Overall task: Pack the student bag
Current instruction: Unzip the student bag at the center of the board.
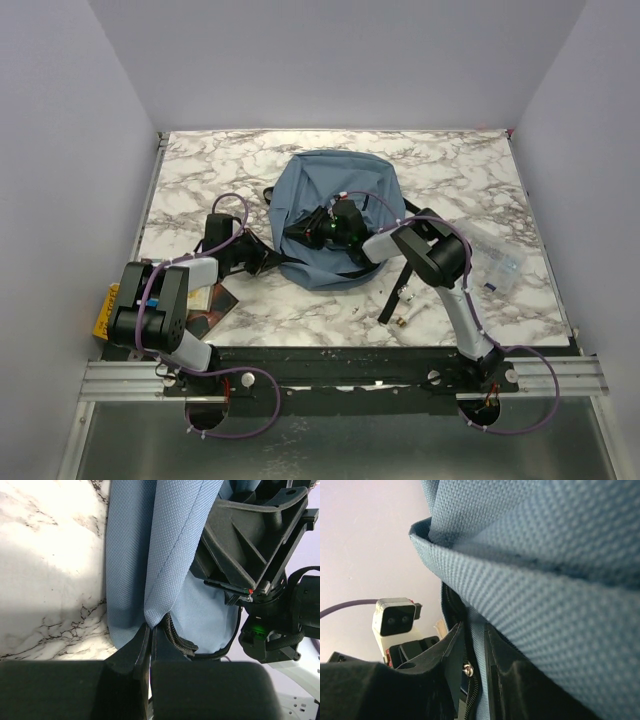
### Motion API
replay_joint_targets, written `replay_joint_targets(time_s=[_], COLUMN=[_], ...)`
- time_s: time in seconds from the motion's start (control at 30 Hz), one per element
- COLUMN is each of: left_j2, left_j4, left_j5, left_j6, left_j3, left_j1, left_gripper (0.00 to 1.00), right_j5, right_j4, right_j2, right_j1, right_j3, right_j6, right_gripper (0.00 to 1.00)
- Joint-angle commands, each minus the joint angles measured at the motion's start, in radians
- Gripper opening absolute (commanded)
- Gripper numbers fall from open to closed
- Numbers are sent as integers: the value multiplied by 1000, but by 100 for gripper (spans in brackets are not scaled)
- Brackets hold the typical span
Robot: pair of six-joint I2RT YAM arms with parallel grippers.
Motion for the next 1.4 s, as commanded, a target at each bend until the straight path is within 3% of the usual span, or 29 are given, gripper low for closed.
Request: replay_joint_targets(time_s=[0.0,0.1,0.37,0.77,1.13,1.37], left_j2=[2,-1,-8,-3,1,8], left_j4=[-13,-19,-30,-50,-53,-53], left_j5=[32,28,31,22,22,17], left_j6=[0,3,5,18,16,21], left_j3=[31,40,44,64,58,56], left_j1=[-3,-3,-5,-4,-26,-29], left_gripper=[0,0,0,0,0,0], right_j5=[-53,-73,-129,-161,-162,-150], right_j4=[89,163,156,232,181,160], right_j2=[29,30,69,33,120,129], right_j1=[5,7,18,31,35,32], right_j3=[-44,-70,-11,-84,58,87], right_j6=[30,54,54,91,69,69], right_gripper=[27,28,30,32,26,12])
